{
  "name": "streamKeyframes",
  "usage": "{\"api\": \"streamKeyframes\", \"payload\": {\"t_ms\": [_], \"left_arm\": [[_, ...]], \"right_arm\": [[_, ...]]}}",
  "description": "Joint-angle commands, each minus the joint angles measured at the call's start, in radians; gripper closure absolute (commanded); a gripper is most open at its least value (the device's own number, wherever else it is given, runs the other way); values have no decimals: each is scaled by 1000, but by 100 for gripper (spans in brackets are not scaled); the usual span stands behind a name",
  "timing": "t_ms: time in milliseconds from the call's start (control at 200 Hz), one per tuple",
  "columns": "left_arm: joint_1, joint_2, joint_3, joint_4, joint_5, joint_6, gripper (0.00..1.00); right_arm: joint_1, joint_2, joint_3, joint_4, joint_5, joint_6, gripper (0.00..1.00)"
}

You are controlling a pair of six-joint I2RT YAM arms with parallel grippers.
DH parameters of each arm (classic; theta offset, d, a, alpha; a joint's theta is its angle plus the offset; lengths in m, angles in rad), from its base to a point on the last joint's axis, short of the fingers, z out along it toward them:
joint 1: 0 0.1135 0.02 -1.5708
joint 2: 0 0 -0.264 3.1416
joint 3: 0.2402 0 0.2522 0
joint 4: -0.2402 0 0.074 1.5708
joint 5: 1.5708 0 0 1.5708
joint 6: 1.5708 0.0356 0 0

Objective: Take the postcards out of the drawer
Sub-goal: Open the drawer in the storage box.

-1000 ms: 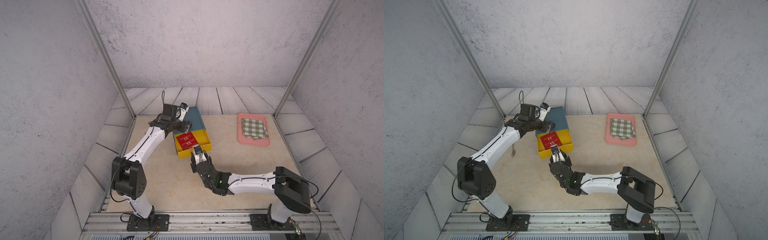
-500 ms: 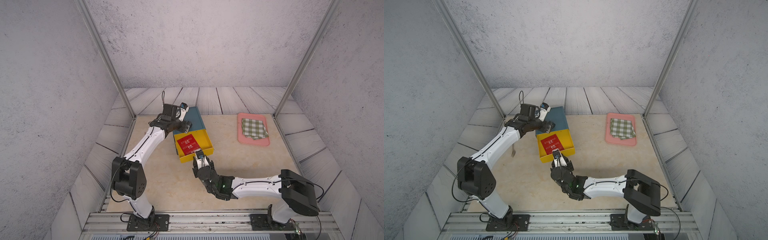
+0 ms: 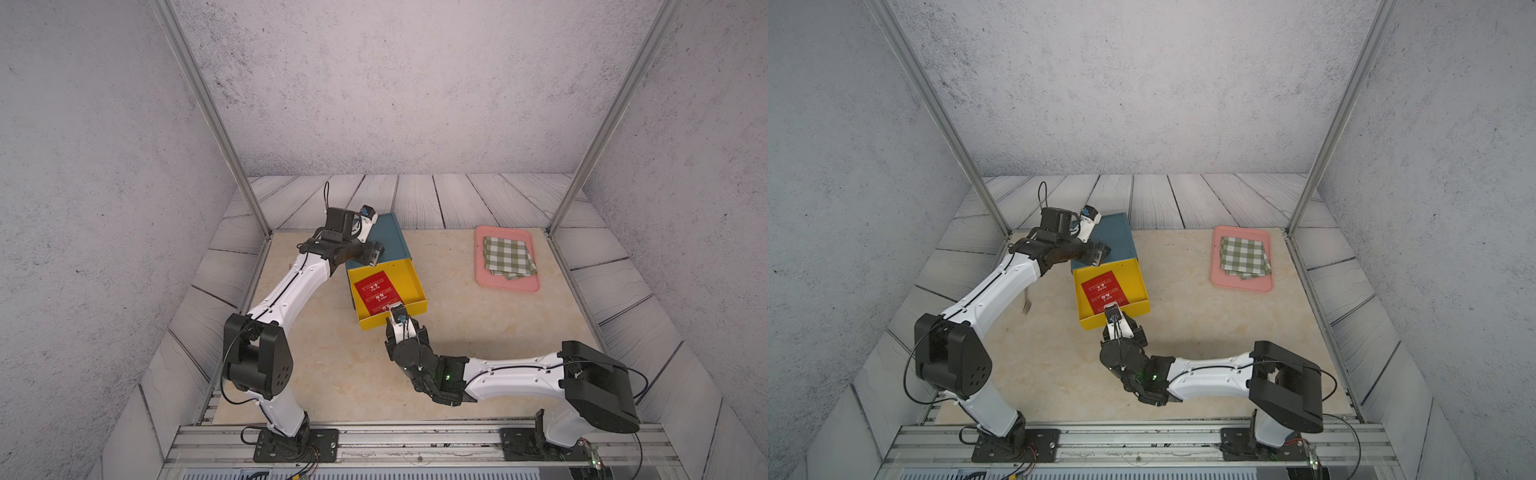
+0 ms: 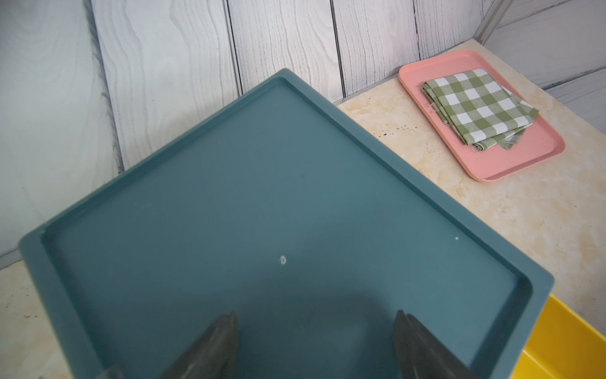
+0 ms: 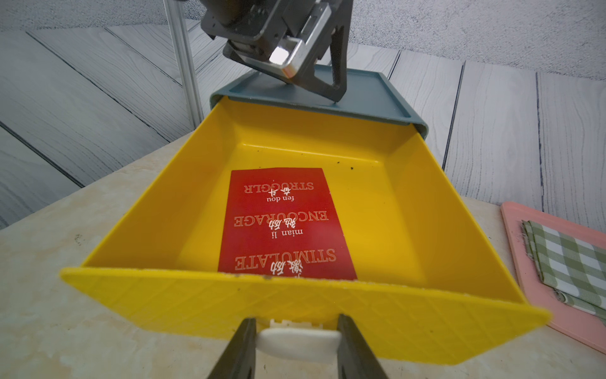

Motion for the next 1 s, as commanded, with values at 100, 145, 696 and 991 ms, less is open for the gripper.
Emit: {"api": "streamKeyframes", "payload": {"t_ms": [100,145,696,991], "left_arm": [[0,14,-33,-132,0,-16,19],[0,14,-33,-132,0,-17,19],[0,-2,-32,-138,-6,-18,19],[0,-48,-21,-137,-24,-27,19]], "right_arm": [[10,-26,-2,-47,12,16,67],[10,-26,-4,-53,11,25,65],[12,-25,2,-79,-9,40,33],[26,-110,9,-178,-39,21,15]]}}
